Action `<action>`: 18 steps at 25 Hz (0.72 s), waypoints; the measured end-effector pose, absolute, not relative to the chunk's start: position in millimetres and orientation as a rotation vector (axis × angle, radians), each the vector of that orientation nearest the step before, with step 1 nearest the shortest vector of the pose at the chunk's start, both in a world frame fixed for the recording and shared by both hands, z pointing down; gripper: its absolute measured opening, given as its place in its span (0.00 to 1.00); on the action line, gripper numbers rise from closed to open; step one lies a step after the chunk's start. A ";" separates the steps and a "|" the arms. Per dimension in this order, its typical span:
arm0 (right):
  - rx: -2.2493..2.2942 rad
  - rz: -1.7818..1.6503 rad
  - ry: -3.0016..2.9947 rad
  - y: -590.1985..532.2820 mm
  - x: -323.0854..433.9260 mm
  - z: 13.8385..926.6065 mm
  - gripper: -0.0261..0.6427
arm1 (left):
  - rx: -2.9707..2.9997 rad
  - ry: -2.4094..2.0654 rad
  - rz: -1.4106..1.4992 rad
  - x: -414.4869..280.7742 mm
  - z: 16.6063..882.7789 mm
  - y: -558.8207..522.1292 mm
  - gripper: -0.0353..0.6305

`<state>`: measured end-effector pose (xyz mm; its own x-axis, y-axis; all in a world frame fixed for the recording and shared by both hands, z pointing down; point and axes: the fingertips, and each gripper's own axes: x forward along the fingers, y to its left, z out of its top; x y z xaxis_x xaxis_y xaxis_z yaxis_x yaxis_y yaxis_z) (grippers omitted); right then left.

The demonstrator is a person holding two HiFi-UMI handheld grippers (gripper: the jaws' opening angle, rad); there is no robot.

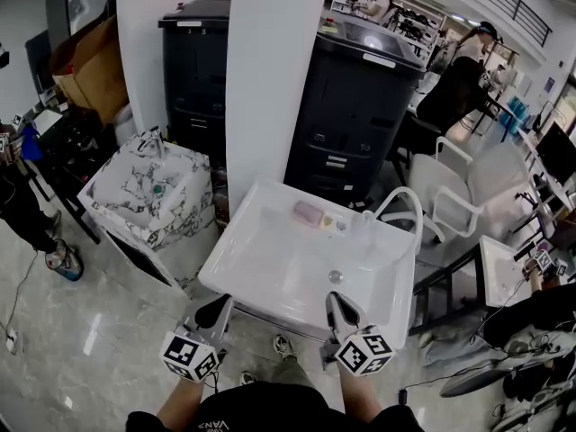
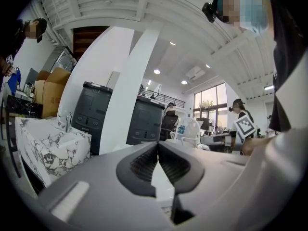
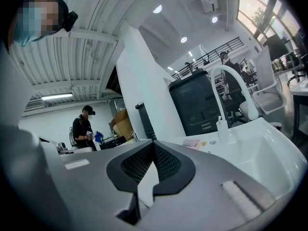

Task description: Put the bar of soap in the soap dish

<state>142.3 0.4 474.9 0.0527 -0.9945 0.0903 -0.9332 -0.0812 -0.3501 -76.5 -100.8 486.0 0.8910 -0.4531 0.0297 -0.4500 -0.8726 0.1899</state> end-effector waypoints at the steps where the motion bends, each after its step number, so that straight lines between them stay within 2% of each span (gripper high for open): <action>1: -2.129 -0.464 1.983 0.1 142.0 476.6 0.04 | 2.866 -0.696 -0.018 -76.9 487.0 -101.3 0.13; 18: -2.156 -0.490 2.005 -2.3 143.4 483.8 0.04 | 2.859 -0.684 0.010 -71.3 494.9 -98.7 0.13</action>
